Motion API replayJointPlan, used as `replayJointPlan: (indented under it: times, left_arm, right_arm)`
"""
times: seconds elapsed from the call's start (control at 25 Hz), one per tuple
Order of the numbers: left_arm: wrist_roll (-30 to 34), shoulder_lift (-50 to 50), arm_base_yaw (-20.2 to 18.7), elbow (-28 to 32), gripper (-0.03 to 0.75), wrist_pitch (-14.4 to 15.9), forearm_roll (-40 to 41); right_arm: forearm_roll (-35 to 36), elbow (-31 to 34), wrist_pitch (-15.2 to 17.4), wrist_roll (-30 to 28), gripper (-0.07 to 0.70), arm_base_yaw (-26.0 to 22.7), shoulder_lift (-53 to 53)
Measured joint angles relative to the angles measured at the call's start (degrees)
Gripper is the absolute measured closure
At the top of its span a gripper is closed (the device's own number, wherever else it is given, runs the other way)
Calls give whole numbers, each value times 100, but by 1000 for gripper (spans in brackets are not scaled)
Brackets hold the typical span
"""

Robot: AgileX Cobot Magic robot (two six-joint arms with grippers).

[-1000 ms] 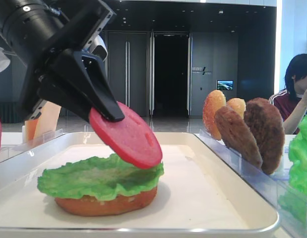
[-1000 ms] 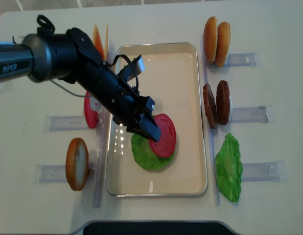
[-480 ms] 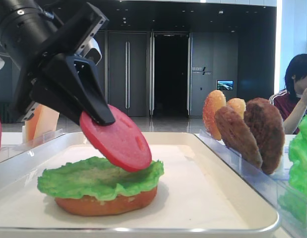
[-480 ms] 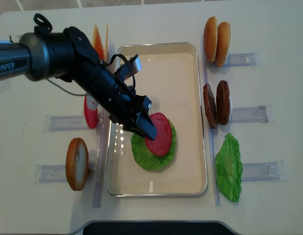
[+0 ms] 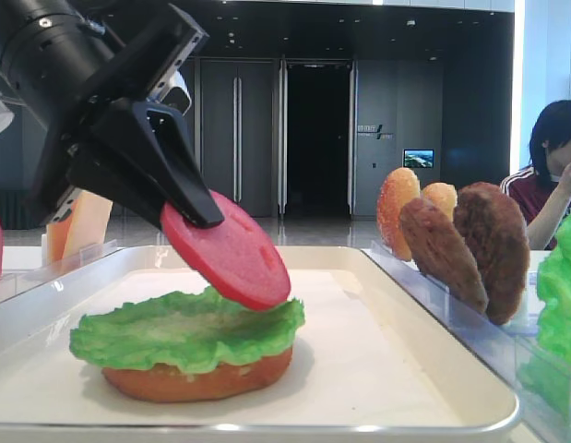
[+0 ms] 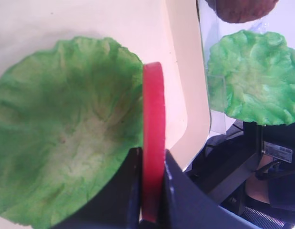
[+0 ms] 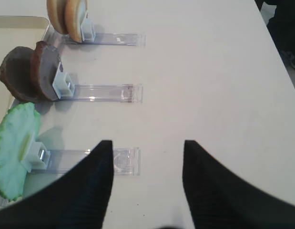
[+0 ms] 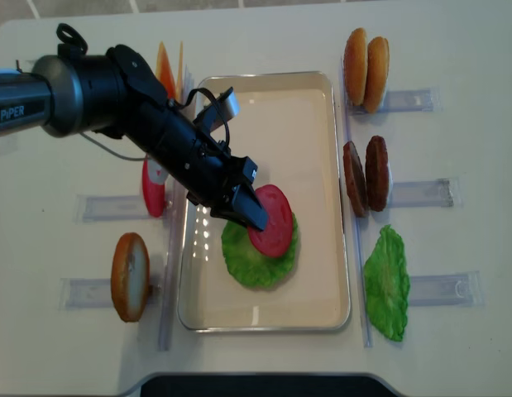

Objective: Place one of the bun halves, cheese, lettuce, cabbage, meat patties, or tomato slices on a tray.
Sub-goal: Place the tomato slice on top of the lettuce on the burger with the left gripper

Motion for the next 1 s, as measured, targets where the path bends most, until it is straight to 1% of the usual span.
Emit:
replayJointPlan:
  times: [0.36, 1.0]
  left_arm:
    - [17, 0, 0, 0, 671, 87, 6]
    - [12, 121, 0, 0, 671, 101, 37]
  right_arm:
    - [0, 0, 0, 0, 279, 0, 0]
    - [0, 0, 0, 0, 279, 0, 0]
